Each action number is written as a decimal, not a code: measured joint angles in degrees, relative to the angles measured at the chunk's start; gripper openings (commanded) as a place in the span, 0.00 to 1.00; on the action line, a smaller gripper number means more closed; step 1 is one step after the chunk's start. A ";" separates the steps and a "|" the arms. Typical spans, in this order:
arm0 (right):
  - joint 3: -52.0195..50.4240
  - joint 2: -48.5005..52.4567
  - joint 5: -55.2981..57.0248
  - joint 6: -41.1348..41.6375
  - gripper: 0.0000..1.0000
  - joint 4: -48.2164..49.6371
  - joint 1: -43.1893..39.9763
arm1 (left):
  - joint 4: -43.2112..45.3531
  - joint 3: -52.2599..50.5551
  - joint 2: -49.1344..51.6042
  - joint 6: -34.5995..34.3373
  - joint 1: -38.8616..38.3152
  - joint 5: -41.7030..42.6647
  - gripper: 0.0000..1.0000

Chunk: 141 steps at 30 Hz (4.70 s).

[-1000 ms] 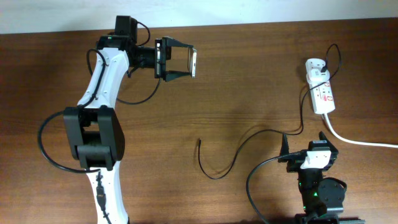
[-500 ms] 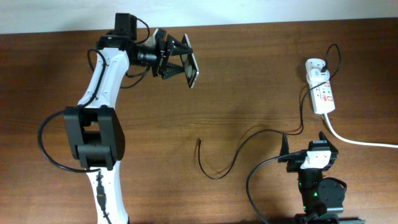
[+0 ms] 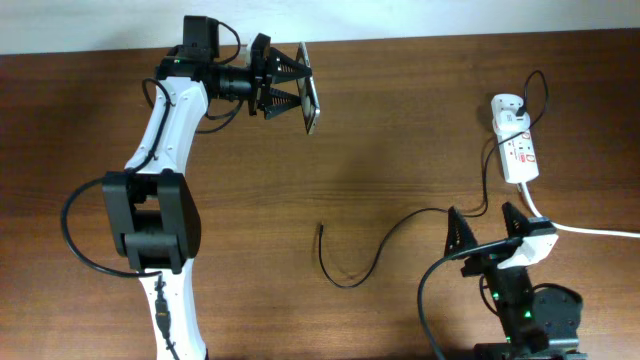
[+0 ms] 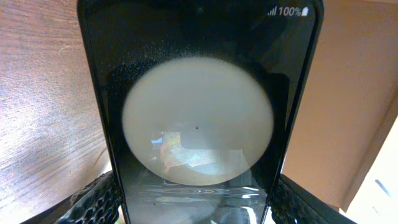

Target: Plug charger to phone and switch on socket

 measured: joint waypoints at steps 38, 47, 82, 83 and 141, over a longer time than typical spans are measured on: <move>44.92 80.19 -5.99 -0.76 0.99 20.41 19.56 | 20.13 0.00 0.11 -27.93 -4.94 -6.78 0.00; 44.89 82.09 -5.53 -0.24 0.99 24.26 19.56 | 20.48 0.00 0.11 -29.83 -8.96 -6.95 0.00; 44.89 84.04 3.78 0.81 0.04 24.87 18.93 | 21.99 0.00 0.11 -34.12 -12.61 -6.71 0.00; 44.89 84.08 3.87 1.40 0.04 24.94 18.93 | 22.18 0.02 0.11 -34.12 -12.61 -6.73 0.08; 44.78 84.74 -7.50 81.07 0.04 38.95 17.64 | 47.74 0.44 0.11 -49.31 -9.86 -12.24 1.00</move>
